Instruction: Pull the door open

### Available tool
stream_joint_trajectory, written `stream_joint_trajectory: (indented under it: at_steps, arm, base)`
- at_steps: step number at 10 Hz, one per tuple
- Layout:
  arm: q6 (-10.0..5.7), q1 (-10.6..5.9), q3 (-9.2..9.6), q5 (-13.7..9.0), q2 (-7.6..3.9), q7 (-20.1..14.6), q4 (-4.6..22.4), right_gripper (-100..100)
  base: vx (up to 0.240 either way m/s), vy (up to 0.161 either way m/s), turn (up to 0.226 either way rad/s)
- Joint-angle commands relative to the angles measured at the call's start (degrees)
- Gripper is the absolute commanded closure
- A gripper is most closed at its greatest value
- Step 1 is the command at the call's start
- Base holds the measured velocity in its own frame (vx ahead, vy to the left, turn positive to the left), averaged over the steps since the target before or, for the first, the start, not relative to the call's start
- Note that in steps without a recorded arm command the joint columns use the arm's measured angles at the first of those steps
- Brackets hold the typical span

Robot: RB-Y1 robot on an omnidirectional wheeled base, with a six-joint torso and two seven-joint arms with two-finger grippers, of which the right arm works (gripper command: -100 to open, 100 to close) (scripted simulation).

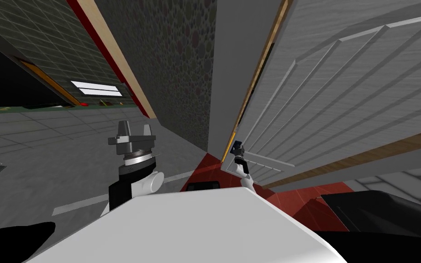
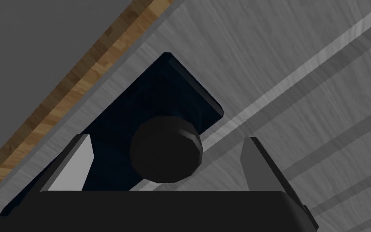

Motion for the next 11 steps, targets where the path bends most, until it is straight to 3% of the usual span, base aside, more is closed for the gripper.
stream_joint_trajectory:
  at_steps: [1, 11]
  arm:
    - [-0.11, 0.36, 0.48, -2.1, 0.53, -2.4, -0.8, -100]
    - [-0.86, 3.39, 3.66, -15.4, 4.14, -16.6, -6.2, -100]
  base:
    - [-0.096, -0.025, 0.062]
    - [-0.098, -0.029, 0.066]
